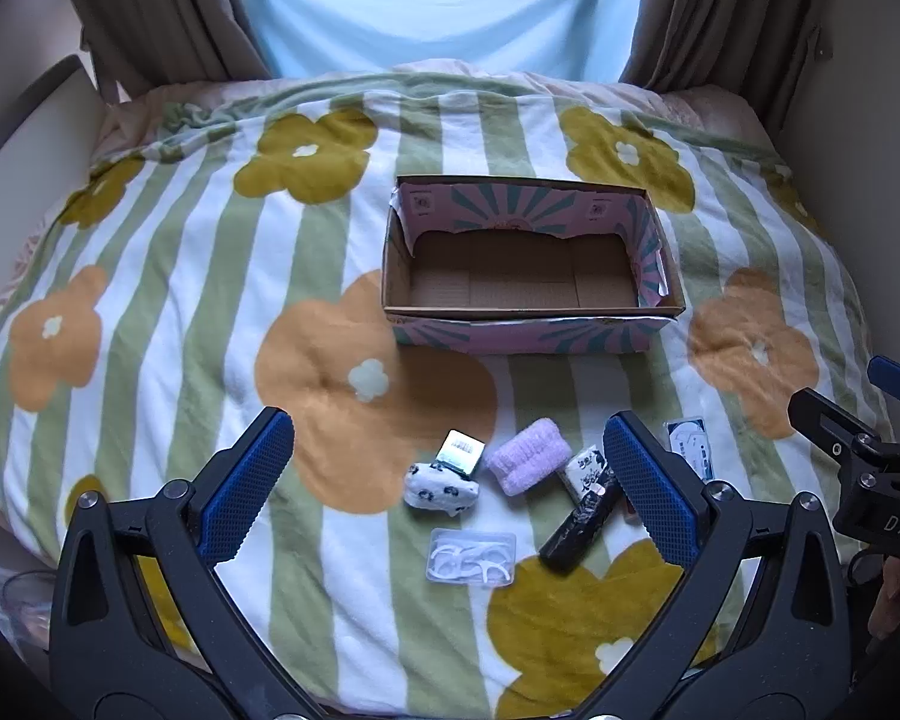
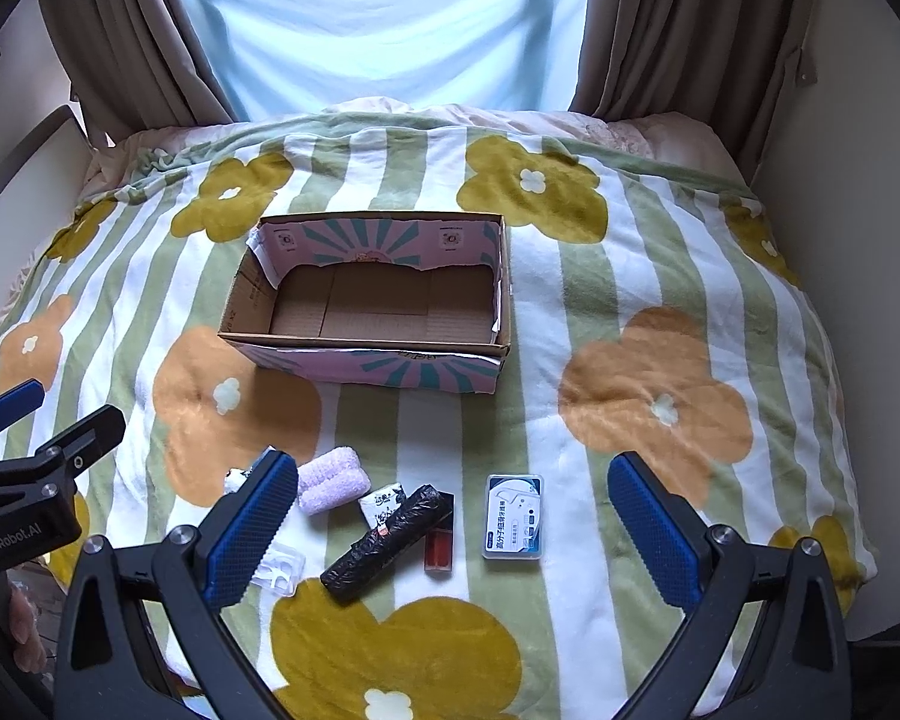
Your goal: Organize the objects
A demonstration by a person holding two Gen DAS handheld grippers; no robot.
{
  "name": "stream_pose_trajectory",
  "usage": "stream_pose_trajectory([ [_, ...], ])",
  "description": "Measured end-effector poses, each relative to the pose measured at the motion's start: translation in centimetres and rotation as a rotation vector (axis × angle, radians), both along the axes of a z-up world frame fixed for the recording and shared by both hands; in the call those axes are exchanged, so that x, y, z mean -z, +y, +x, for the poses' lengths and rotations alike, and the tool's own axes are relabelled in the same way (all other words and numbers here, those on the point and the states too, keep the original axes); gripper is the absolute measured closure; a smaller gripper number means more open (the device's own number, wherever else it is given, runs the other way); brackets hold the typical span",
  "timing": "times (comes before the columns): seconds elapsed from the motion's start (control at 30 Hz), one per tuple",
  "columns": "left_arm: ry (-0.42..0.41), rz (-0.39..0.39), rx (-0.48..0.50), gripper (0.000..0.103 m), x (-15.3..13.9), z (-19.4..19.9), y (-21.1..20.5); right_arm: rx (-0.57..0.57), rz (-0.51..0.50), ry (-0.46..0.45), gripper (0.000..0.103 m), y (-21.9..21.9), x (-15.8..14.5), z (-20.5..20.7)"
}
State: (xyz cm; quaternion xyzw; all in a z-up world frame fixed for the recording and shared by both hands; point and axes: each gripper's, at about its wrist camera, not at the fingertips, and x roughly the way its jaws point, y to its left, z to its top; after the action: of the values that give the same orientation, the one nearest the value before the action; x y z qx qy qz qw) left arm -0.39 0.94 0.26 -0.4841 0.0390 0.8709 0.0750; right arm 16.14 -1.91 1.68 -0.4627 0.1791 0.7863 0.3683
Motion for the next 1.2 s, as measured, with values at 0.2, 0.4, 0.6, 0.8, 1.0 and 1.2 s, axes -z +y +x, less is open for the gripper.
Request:
stream_pose_trajectory([
  [0.2, 0.003, 0.002, 0.007, 0.001, -0.09, 0.00, -0.22, -0.005, 0.003, 0.003, 0.001, -0.10, -0.06, -0.06],
  [0.4, 0.001, 0.008, 0.009, 0.001, -0.24, -0.02, -0.38, -0.005, 0.008, 0.005, 0.001, -0.15, -0.25, -0.23],
  [0.6, -0.005, 0.021, 0.022, 0.001, -0.14, -0.02, -0.70, -0.002, 0.008, 0.005, 0.001, -0.15, -0.28, -0.23],
  [0.8, -0.006, 0.024, 0.031, 0.001, -0.12, -0.05, -0.69, -0.002, 0.006, 0.006, 0.001, -0.07, -0.29, -0.14],
  [1.0, -0.007, 0.027, 0.046, 0.001, -0.13, -0.06, -0.68, 0.000, 0.005, 0.006, 0.001, -0.02, -0.27, -0.06],
  [1.2, -0.009, 0.031, 0.059, 0.001, -0.14, -0.11, -0.59, 0.001, 0.004, 0.008, 0.001, -0.02, -0.39, -0.08],
])
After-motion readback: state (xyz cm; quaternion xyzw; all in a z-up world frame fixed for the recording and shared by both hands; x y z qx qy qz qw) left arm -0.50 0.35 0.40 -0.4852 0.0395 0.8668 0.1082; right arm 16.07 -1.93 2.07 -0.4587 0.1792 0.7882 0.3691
